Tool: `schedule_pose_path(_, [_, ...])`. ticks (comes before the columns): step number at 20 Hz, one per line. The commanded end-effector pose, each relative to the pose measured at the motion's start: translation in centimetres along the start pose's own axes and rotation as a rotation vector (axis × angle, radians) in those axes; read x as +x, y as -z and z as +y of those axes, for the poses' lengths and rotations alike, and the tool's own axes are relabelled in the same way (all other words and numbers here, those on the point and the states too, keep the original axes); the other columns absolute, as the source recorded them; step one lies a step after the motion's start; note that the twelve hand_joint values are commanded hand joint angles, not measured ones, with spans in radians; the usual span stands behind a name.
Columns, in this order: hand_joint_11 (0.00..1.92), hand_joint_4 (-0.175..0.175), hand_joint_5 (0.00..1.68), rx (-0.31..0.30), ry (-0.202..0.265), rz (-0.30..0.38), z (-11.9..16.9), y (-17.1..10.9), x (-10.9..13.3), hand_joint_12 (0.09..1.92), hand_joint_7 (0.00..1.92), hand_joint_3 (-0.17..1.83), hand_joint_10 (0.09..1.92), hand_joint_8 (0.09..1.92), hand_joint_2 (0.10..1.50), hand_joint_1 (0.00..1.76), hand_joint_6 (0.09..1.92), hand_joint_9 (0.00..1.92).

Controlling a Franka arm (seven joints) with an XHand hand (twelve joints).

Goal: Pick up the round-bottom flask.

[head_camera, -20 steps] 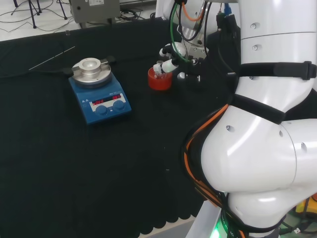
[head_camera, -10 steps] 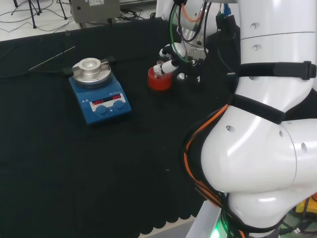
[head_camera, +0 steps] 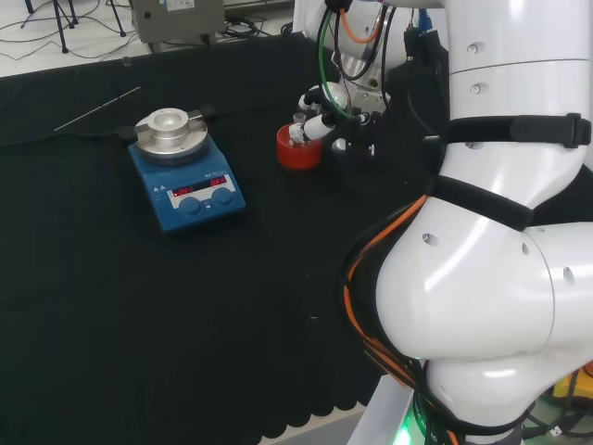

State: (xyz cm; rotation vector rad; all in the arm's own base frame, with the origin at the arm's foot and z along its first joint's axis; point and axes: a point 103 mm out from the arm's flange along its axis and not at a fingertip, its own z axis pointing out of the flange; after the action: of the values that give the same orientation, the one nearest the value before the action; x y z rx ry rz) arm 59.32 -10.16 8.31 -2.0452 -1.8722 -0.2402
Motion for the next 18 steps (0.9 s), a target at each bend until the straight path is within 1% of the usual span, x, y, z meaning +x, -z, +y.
schedule_pose_path(1, [0.19,-0.03,0.57,0.001,0.004,0.003,0.15,-0.24,0.05,1.38,0.41,0.55,0.64,0.67,0.63,0.87,0.45,0.57])
schedule_pose_path(5, [0.2,-0.024,0.61,-0.011,0.018,0.008,0.1,-0.25,0.32,1.38,0.42,0.57,0.63,0.66,0.62,0.87,0.55,0.58])
schedule_pose_path(10, [0.2,-0.011,0.71,-0.022,0.022,0.018,0.01,-0.14,0.5,1.38,0.43,0.58,0.62,0.66,0.63,0.87,0.67,0.59])
schedule_pose_path(12, [0.2,-0.006,0.75,-0.029,0.023,0.026,-0.04,-0.11,0.5,1.38,0.43,0.58,0.62,0.66,0.63,0.88,0.7,0.6])
schedule_pose_path(18, [0.23,0.022,0.89,-0.051,0.017,0.007,-0.06,0.1,0.62,1.37,0.46,0.6,0.62,0.66,0.66,0.91,0.75,0.63])
